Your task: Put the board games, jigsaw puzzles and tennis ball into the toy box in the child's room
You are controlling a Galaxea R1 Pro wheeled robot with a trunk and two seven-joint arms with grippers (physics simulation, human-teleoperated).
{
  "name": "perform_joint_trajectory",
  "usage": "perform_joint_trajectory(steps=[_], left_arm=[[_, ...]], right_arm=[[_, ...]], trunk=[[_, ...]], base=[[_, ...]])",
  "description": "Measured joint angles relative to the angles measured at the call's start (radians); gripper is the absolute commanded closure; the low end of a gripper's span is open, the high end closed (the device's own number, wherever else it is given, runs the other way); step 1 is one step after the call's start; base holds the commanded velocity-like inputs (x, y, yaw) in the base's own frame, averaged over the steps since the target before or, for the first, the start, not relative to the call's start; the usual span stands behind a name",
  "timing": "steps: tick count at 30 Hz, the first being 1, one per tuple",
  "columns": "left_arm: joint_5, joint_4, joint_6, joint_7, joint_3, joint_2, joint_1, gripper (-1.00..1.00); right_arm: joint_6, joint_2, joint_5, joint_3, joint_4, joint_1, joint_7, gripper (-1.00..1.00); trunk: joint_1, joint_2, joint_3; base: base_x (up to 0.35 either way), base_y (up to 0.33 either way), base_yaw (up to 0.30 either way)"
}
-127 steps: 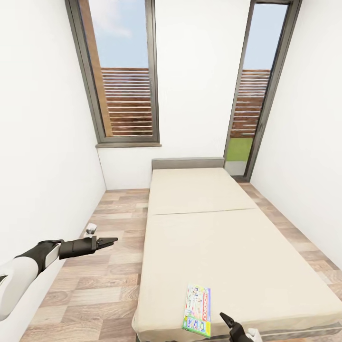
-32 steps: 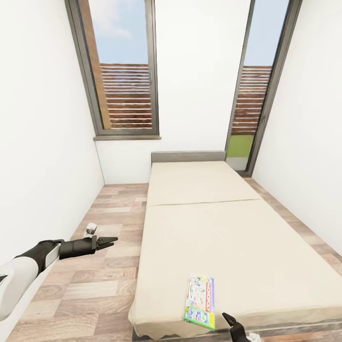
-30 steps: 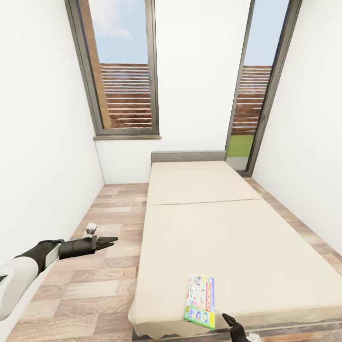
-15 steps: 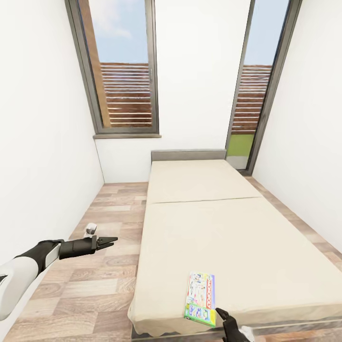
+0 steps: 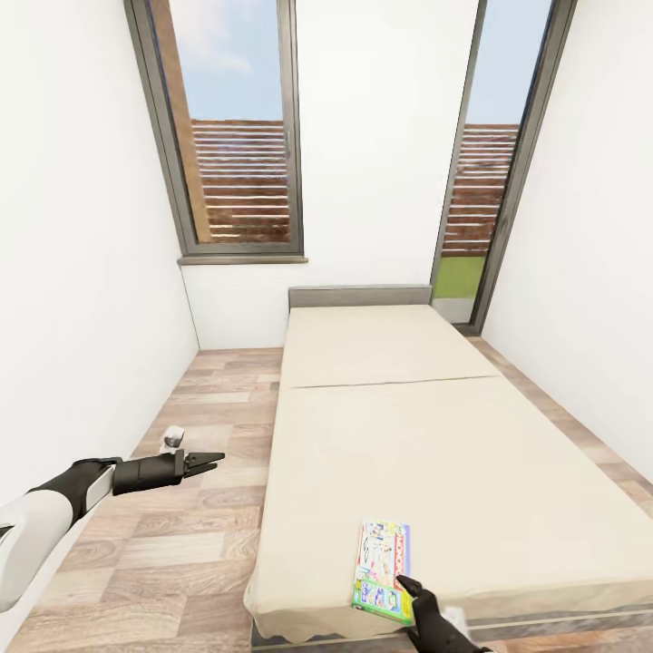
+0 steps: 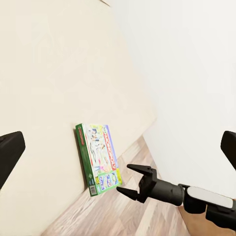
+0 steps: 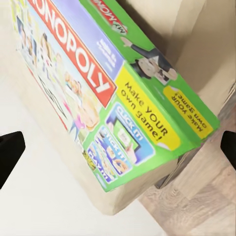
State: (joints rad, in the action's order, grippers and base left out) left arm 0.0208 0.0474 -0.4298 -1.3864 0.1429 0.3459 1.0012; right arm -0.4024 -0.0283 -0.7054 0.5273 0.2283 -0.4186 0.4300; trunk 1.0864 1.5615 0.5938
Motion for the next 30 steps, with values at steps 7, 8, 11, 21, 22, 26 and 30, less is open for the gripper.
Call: perform_joint_trajectory(steps=[7,8,11,21,22,26,30], left_arm=[[0.0,0.0,0.0,0.0,0.0,0.001,0.0,-1.0],[0.0,0.0,0.0,0.0,0.0,0.001,0.0,-1.0],[0.0,0.0,0.0,0.0,0.0,0.001,0.0,-1.0],[0.0,0.0,0.0,0.0,-0.001,0.001,0.0,-1.0],[0.0,0.0,0.0,0.0,-0.001,0.001,0.0,-1.0],[0.0,0.0,0.0,0.0,-0.001,0.0,0.0,-1.0],[0.0,0.0,0.0,0.0,-0.001,-0.001,0.0,-1.0]], right_arm=[[-0.021,0.0,-0.001,-0.037,0.0,-0.005,0.0,-1.0],[-0.021,0.0,-0.001,-0.038,0.0,-0.005,0.0,-1.0],[-0.023,0.0,-0.001,-0.043,0.0,-0.006,0.0,-1.0],[-0.024,0.001,-0.001,-0.046,0.0,-0.006,0.0,-1.0],[-0.024,0.001,-0.001,-0.046,0.0,-0.006,0.0,-1.0],[-0.024,0.001,-0.002,-0.046,0.0,-0.006,0.0,-1.0],[-0.023,0.001,-0.002,-0.046,0.0,-0.006,0.0,-1.0]], trunk=[[0.0,0.0,0.0],[0.0,0.0,0.0],[0.0,0.0,0.0],[0.004,0.007,0.003],[0.008,0.014,0.006],[0.023,0.042,0.019],[0.038,0.07,0.031]], base=[[0.0,0.0,0.0],[0.0,0.0,0.0],[0.0,0.0,0.0],[0.0,0.0,0.0],[0.0,0.0,0.0],[0.0,0.0,0.0],[0.0,0.0,0.0]])
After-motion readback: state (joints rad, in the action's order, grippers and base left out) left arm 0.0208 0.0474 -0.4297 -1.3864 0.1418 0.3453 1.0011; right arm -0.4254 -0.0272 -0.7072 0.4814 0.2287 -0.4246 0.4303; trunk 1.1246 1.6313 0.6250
